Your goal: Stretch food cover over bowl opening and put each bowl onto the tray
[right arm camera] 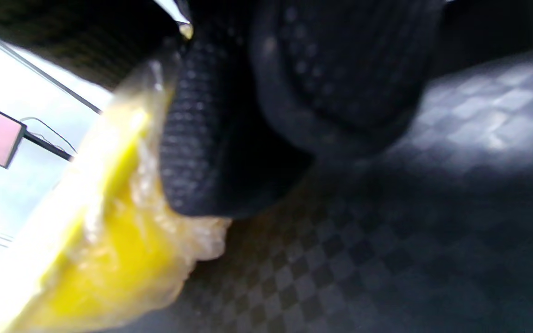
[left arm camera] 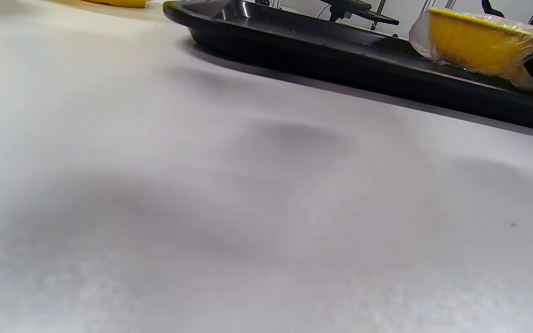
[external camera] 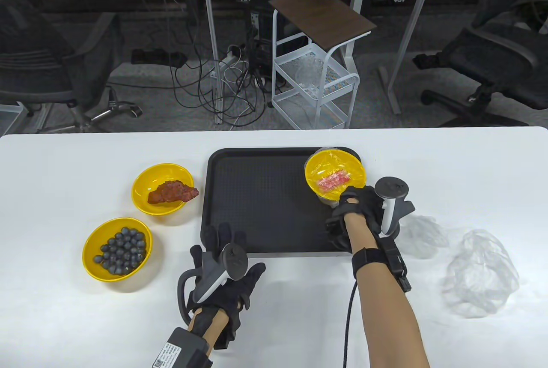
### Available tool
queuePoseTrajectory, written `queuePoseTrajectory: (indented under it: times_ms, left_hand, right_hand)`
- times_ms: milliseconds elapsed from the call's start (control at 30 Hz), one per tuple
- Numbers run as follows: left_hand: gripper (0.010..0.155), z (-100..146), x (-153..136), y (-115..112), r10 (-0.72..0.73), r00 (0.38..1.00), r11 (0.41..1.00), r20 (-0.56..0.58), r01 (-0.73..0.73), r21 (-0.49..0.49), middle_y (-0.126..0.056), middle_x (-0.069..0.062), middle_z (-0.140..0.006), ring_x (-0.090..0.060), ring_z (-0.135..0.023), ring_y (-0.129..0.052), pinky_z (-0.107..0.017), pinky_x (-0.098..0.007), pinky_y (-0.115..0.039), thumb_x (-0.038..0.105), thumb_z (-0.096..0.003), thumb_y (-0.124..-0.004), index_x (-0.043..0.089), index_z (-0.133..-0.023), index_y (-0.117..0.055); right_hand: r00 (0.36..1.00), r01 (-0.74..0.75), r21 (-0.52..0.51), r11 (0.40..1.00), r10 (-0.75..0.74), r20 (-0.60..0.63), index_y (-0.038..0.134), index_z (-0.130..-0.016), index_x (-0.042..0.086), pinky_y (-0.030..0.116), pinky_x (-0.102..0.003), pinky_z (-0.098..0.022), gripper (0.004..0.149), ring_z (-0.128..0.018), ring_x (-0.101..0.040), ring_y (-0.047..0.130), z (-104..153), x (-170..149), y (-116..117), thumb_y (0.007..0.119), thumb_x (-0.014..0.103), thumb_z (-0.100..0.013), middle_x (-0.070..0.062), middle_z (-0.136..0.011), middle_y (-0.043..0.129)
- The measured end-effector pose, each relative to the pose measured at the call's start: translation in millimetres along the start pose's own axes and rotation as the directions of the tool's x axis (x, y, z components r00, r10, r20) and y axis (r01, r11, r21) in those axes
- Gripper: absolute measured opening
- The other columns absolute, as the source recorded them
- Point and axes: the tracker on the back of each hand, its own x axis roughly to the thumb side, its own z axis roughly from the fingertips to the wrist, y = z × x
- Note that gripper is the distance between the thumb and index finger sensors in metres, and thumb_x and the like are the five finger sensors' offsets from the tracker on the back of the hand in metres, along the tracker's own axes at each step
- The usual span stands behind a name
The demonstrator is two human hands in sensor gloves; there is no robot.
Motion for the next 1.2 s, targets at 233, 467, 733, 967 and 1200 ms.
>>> queuePoseTrajectory:
  times_ms: [233, 467, 733, 967, 1200]
  left_hand:
    - [0.088, -2.5, -3.7, -2.0, 0.012, 1.000, 1.000, -0.016, -0.013, -0.022, 0.006, 0.011, -0.121, -0.020, -0.111, 0.016, -0.079, -0.056, -0.001, 0.081, -0.0395, -0.044, 0.045, -0.113, -0.013]
    - [0.088, -5.1, -8.7, -5.2, 0.031, 0.999, 0.998, -0.032, -0.033, -0.056, 0.007, 0.011, -0.121, -0.021, -0.111, 0.016, -0.079, -0.057, -0.001, 0.081, -0.0395, -0.044, 0.045, -0.113, -0.013]
    - [0.088, -6.1, -17.5, -6.0, 0.075, 0.997, 0.993, -0.035, -0.077, -0.087, 0.006, 0.010, -0.121, -0.021, -0.111, 0.015, -0.079, -0.057, -0.001, 0.081, -0.0392, -0.043, 0.044, -0.113, -0.013]
    - [0.088, -10.1, -13.1, -12.3, 0.105, 0.994, 0.984, -0.035, -0.109, -0.142, 0.005, 0.009, -0.122, -0.024, -0.113, 0.012, -0.079, -0.057, -0.001, 0.081, -0.0395, -0.043, 0.043, -0.114, -0.014]
    - [0.088, -10.4, 7.3, -18.1, 0.064, 0.998, 0.985, -0.004, -0.064, -0.161, 0.007, 0.009, -0.121, -0.023, -0.111, 0.015, -0.077, -0.056, 0.003, 0.080, -0.0401, -0.042, 0.043, -0.114, -0.013]
  right_hand:
    - [0.997, 0.042, 0.014, 0.999, -0.041, -0.072, 0.069, -0.098, 0.008, 0.095, -0.021, -0.018, 0.067, -0.030, -0.008, 0.113, -6.5, 6.3, 12.7, 0.087, 0.047, -0.046, 0.003, -0.060, 0.105]
    - [0.998, 0.050, 0.041, 0.998, -0.048, -0.046, 0.068, -0.100, 0.007, 0.095, -0.023, -0.019, 0.070, -0.036, -0.012, 0.115, -5.7, 3.4, 12.5, 0.085, 0.048, -0.047, 0.002, -0.070, 0.105]
    - [0.981, 0.047, 0.095, 0.994, -0.064, 0.183, 0.056, -0.103, -0.003, 0.097, -0.035, -0.019, 0.085, -0.040, -0.030, 0.116, 29.1, 3.8, -28.2, 0.083, 0.052, -0.044, -0.022, -0.082, 0.093]
    - [0.817, -0.266, 0.177, 0.948, 0.124, 0.563, 0.035, -0.113, 0.008, 0.078, -0.065, -0.049, 0.093, -0.085, -0.063, 0.076, 108.6, -12.7, -52.4, 0.078, 0.060, -0.048, -0.028, -0.111, 0.043]
    - [0.501, -0.605, -0.010, 0.796, 0.391, 0.772, 0.021, -0.116, 0.017, 0.051, -0.080, -0.058, 0.101, -0.098, -0.070, 0.034, 155.1, -60.5, -37.8, 0.065, 0.076, -0.046, -0.025, -0.115, 0.014]
